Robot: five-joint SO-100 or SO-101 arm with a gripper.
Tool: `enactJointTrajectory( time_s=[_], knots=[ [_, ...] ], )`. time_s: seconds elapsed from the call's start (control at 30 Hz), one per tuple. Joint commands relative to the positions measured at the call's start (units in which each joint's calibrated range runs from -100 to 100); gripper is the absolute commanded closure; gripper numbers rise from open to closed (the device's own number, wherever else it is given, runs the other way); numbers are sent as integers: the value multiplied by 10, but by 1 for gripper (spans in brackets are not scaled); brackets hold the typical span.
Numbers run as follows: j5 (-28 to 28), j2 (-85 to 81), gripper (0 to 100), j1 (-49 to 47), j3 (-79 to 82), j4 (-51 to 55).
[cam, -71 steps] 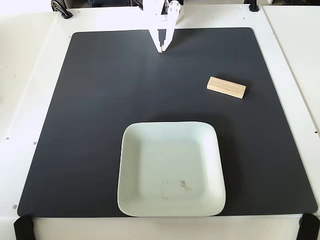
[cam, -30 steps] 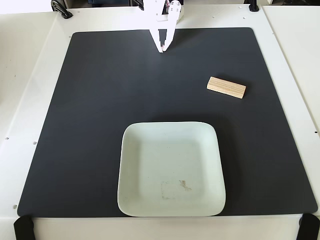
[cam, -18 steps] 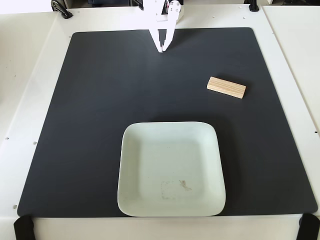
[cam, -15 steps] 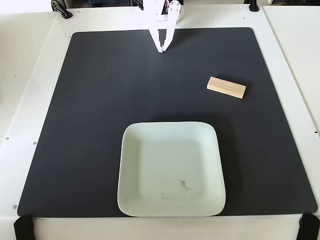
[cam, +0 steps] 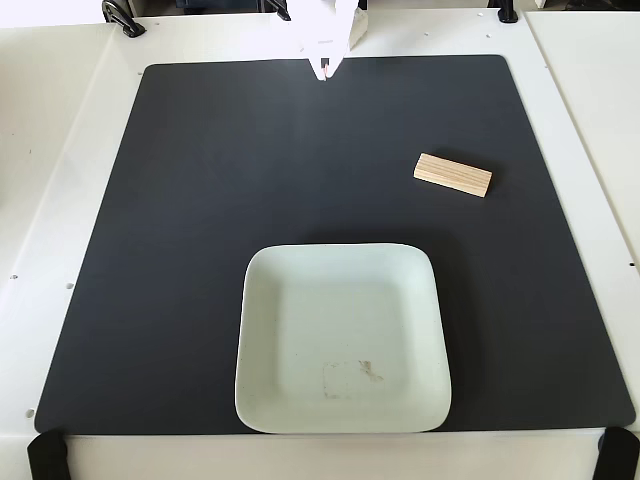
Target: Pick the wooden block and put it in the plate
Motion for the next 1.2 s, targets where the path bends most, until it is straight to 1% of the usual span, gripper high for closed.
enactJointTrajectory(
  time_s=[0.0, 0.13, 0.17, 0.23, 0.37, 0.5, 0.6, 0.8, 0.87, 1.0, 1.07, 1.13, 1.17],
  knots=[
    [3, 101, 99, -27, -141, -5],
    [5, 234, 99, -64, -296, -4],
    [14, 269, 99, -71, -338, -4],
    [49, 337, 99, -78, -415, 6],
    [135, 473, 99, -69, -549, 58],
    [205, 605, 99, -56, -650, 61],
    [236, 700, 99, -52, -724, 57],
    [268, 870, 98, -60, -888, 62],
    [279, 916, 94, -60, -931, 64],
    [308, 975, 75, -58, -979, 65],
    [315, 983, 67, -59, -982, 63],
    [316, 988, 62, -60, -980, 57],
    [317, 990, 62, -60, -980, 57]
  ],
)
